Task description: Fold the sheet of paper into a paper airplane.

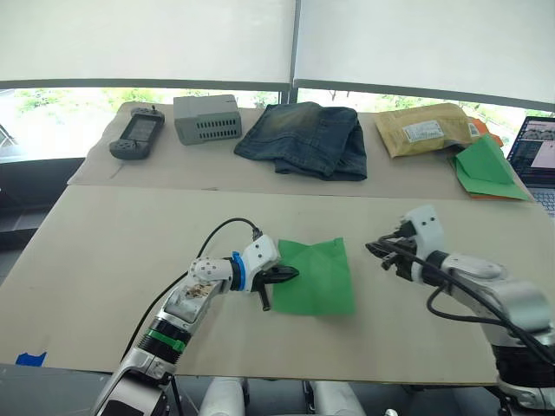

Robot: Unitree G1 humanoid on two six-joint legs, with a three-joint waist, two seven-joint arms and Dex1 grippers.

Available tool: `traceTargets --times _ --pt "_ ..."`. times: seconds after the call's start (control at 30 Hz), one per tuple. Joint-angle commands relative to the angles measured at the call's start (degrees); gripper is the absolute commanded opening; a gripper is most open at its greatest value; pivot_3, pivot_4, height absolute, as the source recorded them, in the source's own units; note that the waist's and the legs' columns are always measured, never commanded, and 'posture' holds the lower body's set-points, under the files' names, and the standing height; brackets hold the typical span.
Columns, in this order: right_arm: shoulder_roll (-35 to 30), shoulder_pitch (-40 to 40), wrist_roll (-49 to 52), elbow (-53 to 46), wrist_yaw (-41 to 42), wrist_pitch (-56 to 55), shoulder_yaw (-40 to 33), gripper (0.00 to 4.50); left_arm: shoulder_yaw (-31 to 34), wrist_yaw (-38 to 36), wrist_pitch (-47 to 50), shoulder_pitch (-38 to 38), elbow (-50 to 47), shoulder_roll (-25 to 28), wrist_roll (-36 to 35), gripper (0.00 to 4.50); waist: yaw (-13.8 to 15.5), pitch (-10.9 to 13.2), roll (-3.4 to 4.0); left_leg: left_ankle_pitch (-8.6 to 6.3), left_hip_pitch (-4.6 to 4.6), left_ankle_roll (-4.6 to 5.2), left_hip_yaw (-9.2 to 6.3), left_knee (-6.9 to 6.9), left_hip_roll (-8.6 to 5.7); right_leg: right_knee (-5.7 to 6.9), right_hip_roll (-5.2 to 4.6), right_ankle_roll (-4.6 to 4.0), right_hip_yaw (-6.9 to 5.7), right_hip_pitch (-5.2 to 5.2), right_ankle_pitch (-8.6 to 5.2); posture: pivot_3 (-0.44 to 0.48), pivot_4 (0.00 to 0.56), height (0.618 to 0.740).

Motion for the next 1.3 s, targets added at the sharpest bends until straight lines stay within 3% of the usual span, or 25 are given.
traceTargets --times 0.03,0.27,0.5,0.7,1.2,1.23,1.3 --pt "1.9 -2.5 -2.0 2.5 0.7 -4.0 1.3 0.02 -1.3 0.2 1.3 0.0 -0.4 -0.5 0.9 0.0 0.1 0.0 0.0 0.0 0.0 0.0 0.0 0.0 0.0 0.0 0.01 0.0 -0.01 0.0 0.0 0.0 0.15 0.734" --pt "4.1 -4.7 0.8 2.9 0.1 -0.4 -2.6 0.02 -1.4 0.1 1.9 0.0 -1.0 -0.5 1.0 0.0 0.2 0.0 0.0 -0.01 -0.05 0.01 -0.03 0.0 -0.02 -0.04 -0.02 -0.07 -0.01 0.0 0.04 0.0 0.15 0.734" --pt "5.4 -2.5 15.8 -6.1 -2.3 18.5 -15.8 2.26 -1.5 -0.1 1.9 -0.2 -0.7 -0.4 1.2 0.0 0.2 0.0 0.0 -0.01 -0.05 0.02 -0.06 -0.02 0.0 -0.03 -0.01 -0.15 -0.02 0.0 0.09 0.0 0.15 0.734" --pt "11.4 -1.5 23.1 -6.8 -7.1 28.2 -21.0 2.26 -1.8 -0.8 1.5 -1.5 0.7 -1.0 1.0 0.0 0.1 0.0 0.0 -0.01 -0.05 0.02 -0.1 -0.02 0.01 -0.03 0.0 -0.12 -0.03 0.01 0.07 0.0 0.15 0.734" --pt "12.7 -3.3 20.8 -1.4 -7.4 23.8 -14.8 2.26 -1.6 -2.2 0.4 -2.5 1.9 -0.5 2.0 0.0 -0.1 0.0 0.01 -0.01 -0.07 0.02 -0.09 -0.02 0.0 -0.03 0.0 -0.06 -0.03 -0.02 0.03 0.0 0.15 0.734" --pt "12.7 -3.4 20.8 -1.4 -7.2 23.5 -14.3 1.74 -1.6 -2.2 0.3 -2.5 1.9 -0.4 2.1 0.0 -0.1 0.0 0.01 -0.01 -0.07 0.02 -0.1 -0.02 0.01 -0.03 0.01 -0.06 -0.03 -0.02 0.02 0.0 0.15 0.734" --pt "12.5 -3.3 20.6 -1.6 -6.6 22.5 -13.1 1.14 -1.6 -2.4 0.3 -2.3 1.7 -0.2 2.1 0.0 -0.1 0.0 0.01 -0.01 -0.07 0.02 -0.1 -0.03 0.01 -0.03 0.01 -0.04 -0.03 -0.02 0.02 0.0 0.15 0.734"
